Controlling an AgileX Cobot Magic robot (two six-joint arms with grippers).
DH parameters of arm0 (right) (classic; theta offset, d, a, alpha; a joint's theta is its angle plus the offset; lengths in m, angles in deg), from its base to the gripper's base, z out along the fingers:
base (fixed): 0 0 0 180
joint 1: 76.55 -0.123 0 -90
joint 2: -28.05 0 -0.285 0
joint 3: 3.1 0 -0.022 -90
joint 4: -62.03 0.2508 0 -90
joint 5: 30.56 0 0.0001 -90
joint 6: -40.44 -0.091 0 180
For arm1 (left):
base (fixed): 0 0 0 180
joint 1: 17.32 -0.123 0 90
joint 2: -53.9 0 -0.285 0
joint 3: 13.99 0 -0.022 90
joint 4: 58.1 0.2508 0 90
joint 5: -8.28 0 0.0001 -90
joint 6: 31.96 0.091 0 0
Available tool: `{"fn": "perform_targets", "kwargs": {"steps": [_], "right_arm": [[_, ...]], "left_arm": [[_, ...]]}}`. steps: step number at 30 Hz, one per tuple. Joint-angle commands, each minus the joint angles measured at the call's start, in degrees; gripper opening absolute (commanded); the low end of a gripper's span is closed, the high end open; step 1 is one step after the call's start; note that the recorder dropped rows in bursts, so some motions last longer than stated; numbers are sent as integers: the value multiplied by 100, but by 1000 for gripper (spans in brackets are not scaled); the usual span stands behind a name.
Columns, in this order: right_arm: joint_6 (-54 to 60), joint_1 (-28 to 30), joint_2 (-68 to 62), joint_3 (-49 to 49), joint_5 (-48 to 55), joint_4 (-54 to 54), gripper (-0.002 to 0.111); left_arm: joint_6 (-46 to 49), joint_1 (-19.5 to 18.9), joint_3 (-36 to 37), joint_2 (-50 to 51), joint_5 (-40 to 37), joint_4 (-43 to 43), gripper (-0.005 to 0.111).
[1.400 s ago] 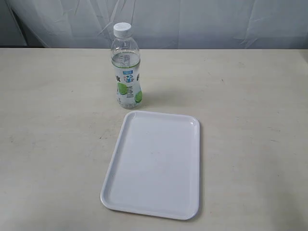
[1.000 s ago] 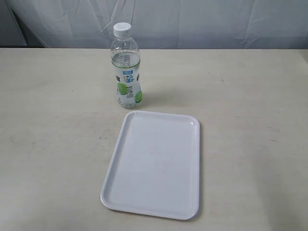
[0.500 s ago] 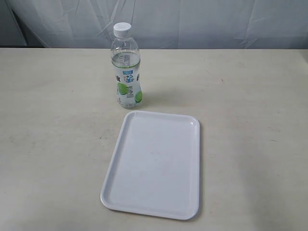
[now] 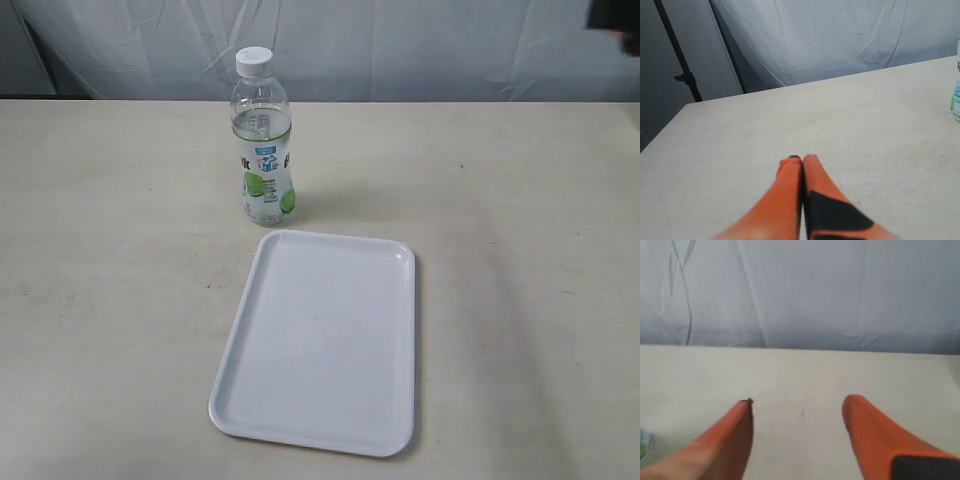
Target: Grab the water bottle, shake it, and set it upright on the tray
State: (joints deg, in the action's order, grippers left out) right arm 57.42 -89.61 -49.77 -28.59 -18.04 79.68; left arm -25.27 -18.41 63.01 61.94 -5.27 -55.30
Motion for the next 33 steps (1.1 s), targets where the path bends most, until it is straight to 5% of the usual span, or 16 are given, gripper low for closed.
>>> {"fn": "perform_targets", "kwargs": {"steps": [1,13,33], "right_arm": [[151,-717,-1319,392,-475,-45,69],[140,-2116,-3526,2156,-864,66,69],[127,-2872,-4033,3196,-920,205,69]], "left_arm": [[-21,3,21,-26,25,-16,0],[-21,3,21,-26,25,-16,0],[-21,3,21,-26,25,-16,0]]}}
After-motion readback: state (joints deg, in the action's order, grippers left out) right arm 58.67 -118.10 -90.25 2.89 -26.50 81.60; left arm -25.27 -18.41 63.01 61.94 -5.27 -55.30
